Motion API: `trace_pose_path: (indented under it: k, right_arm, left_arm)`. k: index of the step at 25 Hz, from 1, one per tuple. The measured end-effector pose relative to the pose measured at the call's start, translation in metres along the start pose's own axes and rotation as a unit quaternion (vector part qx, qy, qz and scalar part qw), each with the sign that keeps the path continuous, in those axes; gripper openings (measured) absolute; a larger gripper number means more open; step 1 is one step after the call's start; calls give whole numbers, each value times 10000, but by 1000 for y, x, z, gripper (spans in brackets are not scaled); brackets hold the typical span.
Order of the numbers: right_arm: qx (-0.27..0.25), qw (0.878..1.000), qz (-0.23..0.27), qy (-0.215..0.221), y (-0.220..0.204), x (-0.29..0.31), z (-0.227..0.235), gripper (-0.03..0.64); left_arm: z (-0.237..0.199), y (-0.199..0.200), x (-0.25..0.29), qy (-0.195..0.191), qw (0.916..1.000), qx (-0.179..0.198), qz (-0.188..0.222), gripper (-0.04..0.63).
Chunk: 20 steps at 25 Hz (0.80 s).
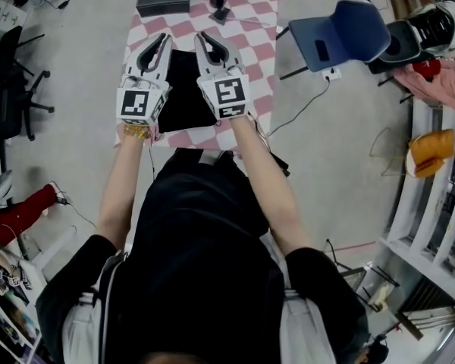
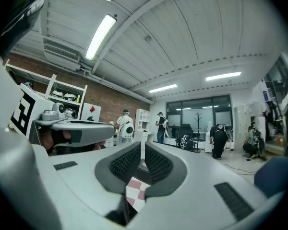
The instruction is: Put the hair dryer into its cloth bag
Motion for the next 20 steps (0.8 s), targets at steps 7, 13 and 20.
trace_pose_path:
  k: [7,13,20]
  right_arm:
    - [-135,9995,51,-290,-18,-10,-16,28]
    - [-201,9984,72,-517,-25,-14,-35,28]
    - [-315,9985,11,-445,-48,-19,-54,26]
  left_arm:
    - [-2,-26,-7,135,9999,-76,-21,40]
    - [6,-37,-14,253,9996,-81,-66,38]
    - [16,-60,-30,203,9991,-106,-347,28]
Point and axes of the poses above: the fingertips, and each gripper's own axes: x forward along the fingers, z to its right, y out of its top, the point moved 9 cm from there along -x, backward along the fingers, and after that the axes turned 12 degrees about -y, right-handed, at the moved point
